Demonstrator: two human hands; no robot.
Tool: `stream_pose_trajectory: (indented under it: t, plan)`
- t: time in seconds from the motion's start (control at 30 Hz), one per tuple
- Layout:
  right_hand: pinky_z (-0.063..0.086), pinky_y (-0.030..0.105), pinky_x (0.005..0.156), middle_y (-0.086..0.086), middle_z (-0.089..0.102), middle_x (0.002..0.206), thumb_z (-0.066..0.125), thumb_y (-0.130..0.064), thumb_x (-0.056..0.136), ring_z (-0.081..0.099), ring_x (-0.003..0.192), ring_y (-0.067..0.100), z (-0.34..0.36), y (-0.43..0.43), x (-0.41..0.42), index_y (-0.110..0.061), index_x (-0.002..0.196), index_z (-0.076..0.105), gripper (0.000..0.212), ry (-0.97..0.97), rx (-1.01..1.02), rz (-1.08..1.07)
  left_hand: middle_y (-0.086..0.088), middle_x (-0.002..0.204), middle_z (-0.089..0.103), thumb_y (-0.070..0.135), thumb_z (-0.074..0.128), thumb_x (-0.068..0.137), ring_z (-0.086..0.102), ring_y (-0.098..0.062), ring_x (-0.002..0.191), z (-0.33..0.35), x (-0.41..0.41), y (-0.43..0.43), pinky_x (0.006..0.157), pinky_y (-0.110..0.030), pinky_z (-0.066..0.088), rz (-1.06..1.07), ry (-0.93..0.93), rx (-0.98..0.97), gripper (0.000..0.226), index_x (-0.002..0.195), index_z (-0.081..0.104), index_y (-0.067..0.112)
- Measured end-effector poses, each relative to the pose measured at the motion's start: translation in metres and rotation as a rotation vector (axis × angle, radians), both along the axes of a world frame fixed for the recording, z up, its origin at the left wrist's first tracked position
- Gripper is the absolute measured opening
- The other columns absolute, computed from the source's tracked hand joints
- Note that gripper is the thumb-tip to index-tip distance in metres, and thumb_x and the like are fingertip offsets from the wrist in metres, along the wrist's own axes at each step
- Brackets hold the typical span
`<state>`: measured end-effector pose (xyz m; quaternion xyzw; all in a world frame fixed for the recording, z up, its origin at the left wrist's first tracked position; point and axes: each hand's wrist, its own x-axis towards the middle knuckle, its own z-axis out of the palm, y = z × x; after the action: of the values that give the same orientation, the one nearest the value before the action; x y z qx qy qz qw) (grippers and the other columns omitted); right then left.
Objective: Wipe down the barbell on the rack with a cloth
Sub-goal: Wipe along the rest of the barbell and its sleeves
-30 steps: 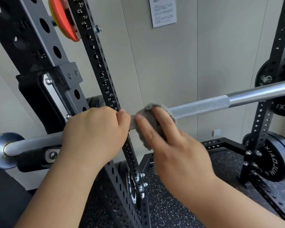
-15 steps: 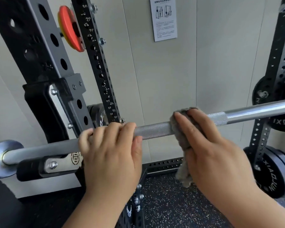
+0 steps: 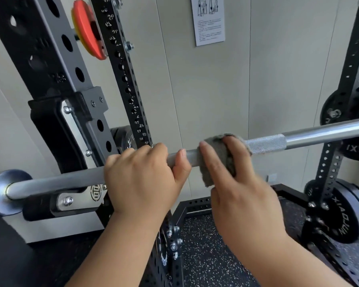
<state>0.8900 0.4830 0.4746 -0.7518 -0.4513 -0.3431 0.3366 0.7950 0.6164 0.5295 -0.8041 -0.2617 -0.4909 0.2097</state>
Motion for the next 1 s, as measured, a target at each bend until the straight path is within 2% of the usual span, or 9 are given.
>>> stream_pose_trajectory:
  t: [0.07, 0.17, 0.27, 0.4, 0.53, 0.67, 0.8, 0.9, 1.0]
  plan:
    - [0.048, 0.031, 0.042, 0.013, 0.048, 0.151, 0.056, -0.017, 0.083, 0.048, 0.059, 0.019, -0.001, 0.002, 0.0, -0.028, 0.154, 0.048, 0.072, -0.043, -0.058, 0.064, -0.001, 0.05, 0.047, 0.05, 0.027, 0.1, 0.047, -0.03, 0.049, 0.006, 0.0, -0.002, 0.061, -0.034, 0.027, 0.02, 0.075, -0.054, 0.048, 0.061, 0.037, 0.024]
    - [0.056, 0.037, 0.047, 0.004, 0.049, 0.152, 0.088, -0.034, 0.079, 0.063, 0.066, 0.025, 0.004, -0.019, 0.026, -0.03, 0.154, 0.047, 0.085, -0.063, -0.085, 0.048, 0.004, 0.044, 0.036, 0.055, 0.024, 0.096, 0.035, -0.025, 0.042, 0.013, -0.002, -0.005, 0.055, -0.029, 0.025, 0.098, 0.204, -0.167, 0.058, 0.055, 0.041, 0.018]
    - [0.053, 0.038, 0.042, 0.008, 0.05, 0.151, 0.071, -0.003, 0.08, 0.056, 0.058, 0.03, 0.004, -0.024, 0.03, -0.027, 0.149, 0.053, 0.076, 0.022, 0.03, -0.049, 0.004, 0.041, 0.039, 0.059, 0.012, 0.093, 0.037, -0.021, 0.037, 0.019, -0.001, -0.005, 0.048, -0.022, 0.025, 0.161, 0.266, -0.204, 0.069, 0.052, 0.05, 0.018]
    - [0.051, 0.033, 0.044, 0.014, 0.045, 0.153, 0.053, -0.014, 0.082, 0.055, 0.064, 0.022, -0.005, -0.001, 0.003, -0.026, 0.155, 0.047, 0.074, -0.021, -0.021, 0.042, 0.003, 0.041, 0.041, 0.059, 0.009, 0.092, 0.041, -0.021, 0.039, 0.022, -0.002, -0.008, 0.047, -0.023, 0.028, 0.15, 0.292, -0.218, 0.069, 0.052, 0.048, 0.018]
    - [0.055, 0.035, 0.047, 0.007, 0.049, 0.151, 0.09, -0.026, 0.069, 0.06, 0.065, 0.024, 0.0, -0.024, 0.034, -0.026, 0.156, 0.042, 0.099, -0.06, -0.066, 0.01, 0.004, 0.042, 0.043, 0.06, 0.006, 0.092, 0.044, -0.019, 0.039, 0.023, -0.004, -0.004, 0.046, -0.023, 0.032, 0.131, 0.308, -0.199, 0.07, 0.053, 0.049, 0.02]
    - [0.05, 0.032, 0.044, 0.012, 0.048, 0.152, 0.068, 0.002, 0.076, 0.048, 0.058, 0.026, 0.001, -0.028, 0.033, -0.022, 0.151, 0.051, 0.08, 0.028, 0.061, -0.108, 0.005, 0.043, 0.044, 0.06, 0.002, 0.093, 0.046, -0.018, 0.04, 0.021, -0.004, -0.004, 0.045, -0.023, 0.034, 0.122, 0.315, -0.147, 0.072, 0.059, 0.055, 0.023]
    - [0.049, 0.032, 0.048, 0.012, 0.042, 0.158, 0.065, -0.021, 0.08, 0.055, 0.065, 0.021, -0.008, -0.014, 0.012, -0.027, 0.158, 0.042, 0.081, -0.041, -0.046, 0.045, 0.008, 0.049, 0.044, 0.059, 0.005, 0.1, 0.046, -0.016, 0.044, 0.022, -0.017, -0.002, 0.044, -0.027, 0.037, -0.015, 0.399, -0.108, 0.059, 0.071, 0.045, 0.027]
    - [0.058, 0.038, 0.051, 0.004, 0.041, 0.158, 0.09, -0.034, 0.069, 0.065, 0.07, 0.024, -0.002, -0.032, 0.034, -0.031, 0.159, 0.035, 0.106, -0.009, -0.086, 0.011, 0.011, 0.072, 0.052, 0.063, 0.007, 0.101, 0.056, -0.019, 0.065, 0.016, -0.03, 0.003, 0.056, -0.037, 0.048, -0.088, 0.47, -0.114, 0.054, 0.095, 0.048, 0.028]
    - [0.056, 0.037, 0.049, 0.008, 0.042, 0.158, 0.064, -0.005, 0.08, 0.06, 0.072, 0.026, 0.0, -0.033, 0.032, -0.026, 0.155, 0.042, 0.081, 0.057, 0.032, -0.066, 0.005, 0.103, 0.058, 0.064, 0.014, 0.101, 0.059, -0.024, 0.093, 0.005, -0.022, -0.008, 0.083, -0.046, 0.05, -0.097, 0.444, -0.076, 0.06, 0.123, 0.053, 0.024]
